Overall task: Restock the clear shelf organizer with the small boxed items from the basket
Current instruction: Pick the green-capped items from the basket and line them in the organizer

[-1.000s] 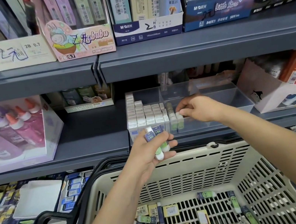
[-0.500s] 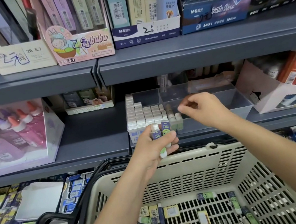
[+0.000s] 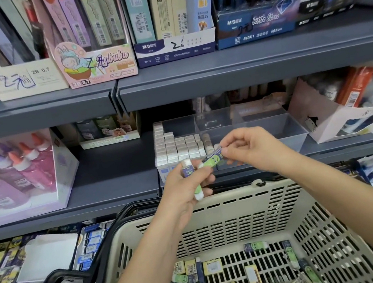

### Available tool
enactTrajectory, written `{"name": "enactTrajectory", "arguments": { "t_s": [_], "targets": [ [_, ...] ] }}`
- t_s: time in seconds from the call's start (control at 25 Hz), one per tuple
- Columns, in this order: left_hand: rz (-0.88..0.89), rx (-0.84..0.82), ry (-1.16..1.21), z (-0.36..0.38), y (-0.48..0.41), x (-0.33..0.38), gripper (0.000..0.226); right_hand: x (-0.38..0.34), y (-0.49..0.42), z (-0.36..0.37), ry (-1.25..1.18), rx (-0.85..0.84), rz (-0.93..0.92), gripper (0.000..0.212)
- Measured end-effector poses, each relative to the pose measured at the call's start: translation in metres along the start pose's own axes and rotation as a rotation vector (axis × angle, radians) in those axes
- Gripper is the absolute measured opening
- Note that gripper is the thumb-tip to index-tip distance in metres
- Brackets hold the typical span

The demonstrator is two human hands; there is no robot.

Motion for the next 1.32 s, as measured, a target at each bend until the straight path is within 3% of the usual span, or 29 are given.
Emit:
{"name": "enactTrajectory", "arguments": {
  "t_s": [0.12, 0.32, 0.52, 0.64, 0.96, 1.12, 1.32],
  "targets": [
    [0.056, 0.033, -0.033, 0.0, -0.001, 0.004, 0.016, -0.003, 0.006, 0.002, 0.456, 0.025, -0.182, 0.015],
    [0.081, -0.041, -0.147, 0.009, 0.003, 0.007, 0.017, -0.015, 0.01, 0.015, 0.496, -0.019, -0.334, 0.022],
    [0.002, -0.035, -0.117, 0.0, 0.008, 0.007, 0.014, -0.013, -0.012, -0.01, 0.236, 0.106, -0.125, 0.022],
    [-0.048, -0.081, -0.203, -0.002, 0.012, 0.002, 0.02, -0.009, -0.042, -0.03, 0.246, 0.167, -0.049, 0.017],
    [-0.103, -0.119, -0.071, -0.007, 0.011, -0.008, 0.014, 0.021, -0.07, -0.005, 0.267, -0.035, 0.059, 0.016],
    [-0.099, -0.089, -0.061, -0.007, 0.008, -0.009, 0.012, 0.033, -0.073, 0.002, 0.332, -0.094, 0.06, 0.003],
    [-0.122, -0.099, 0.045, -0.003, 0.008, -0.007, 0.017, 0.035, -0.074, 0.005, 0.476, -0.135, 0.054, 0.02]
  ]
}}
Point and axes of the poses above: each hand's wrist, its own y-axis away from the middle knuckle, its own z-axis out of the palm, x = y × z, the point moved 3 cm from there along -y, towards the middle knuckle, and after that the axes turned 1 degree about -z, right-handed, at the moved point
